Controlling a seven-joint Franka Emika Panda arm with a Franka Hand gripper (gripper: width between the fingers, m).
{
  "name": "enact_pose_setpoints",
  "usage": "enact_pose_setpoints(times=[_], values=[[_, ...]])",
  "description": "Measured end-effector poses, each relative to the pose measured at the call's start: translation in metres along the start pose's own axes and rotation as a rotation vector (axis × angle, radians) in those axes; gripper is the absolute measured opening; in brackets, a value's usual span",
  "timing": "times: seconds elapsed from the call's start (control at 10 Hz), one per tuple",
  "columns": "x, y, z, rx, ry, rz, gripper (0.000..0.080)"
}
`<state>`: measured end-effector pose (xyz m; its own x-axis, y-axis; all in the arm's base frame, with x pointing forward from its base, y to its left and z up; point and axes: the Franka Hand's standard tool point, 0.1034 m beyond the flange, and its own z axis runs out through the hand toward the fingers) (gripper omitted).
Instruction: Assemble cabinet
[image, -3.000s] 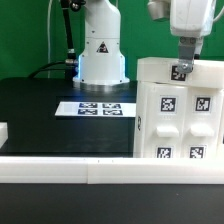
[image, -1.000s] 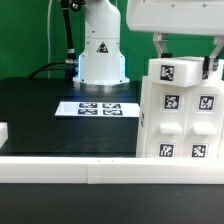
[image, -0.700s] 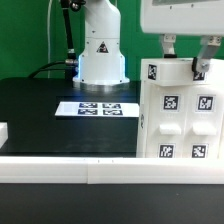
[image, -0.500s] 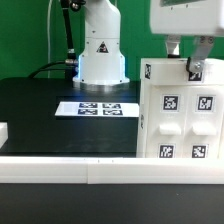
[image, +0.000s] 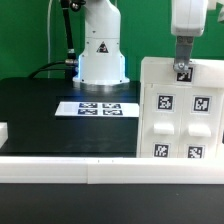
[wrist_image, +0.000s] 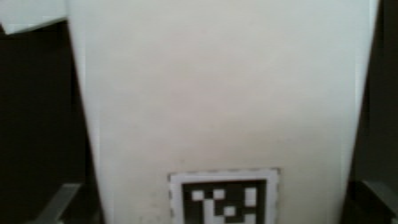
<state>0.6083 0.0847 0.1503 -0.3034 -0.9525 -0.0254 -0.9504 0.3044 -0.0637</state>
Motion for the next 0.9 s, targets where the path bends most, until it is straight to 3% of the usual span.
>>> enact_pose_setpoints(times=[0.1,0.3,0.9], values=[[-0.0038,0.0021,0.0012,-0.006,-0.013,-0.030,0.0749],[-0.0043,0.0025,0.0015,-0.006,-0.014,-0.036,0.0788],[-0.0057,0.0036,0.0024,-0.008,-0.013,-0.054,0.0797]])
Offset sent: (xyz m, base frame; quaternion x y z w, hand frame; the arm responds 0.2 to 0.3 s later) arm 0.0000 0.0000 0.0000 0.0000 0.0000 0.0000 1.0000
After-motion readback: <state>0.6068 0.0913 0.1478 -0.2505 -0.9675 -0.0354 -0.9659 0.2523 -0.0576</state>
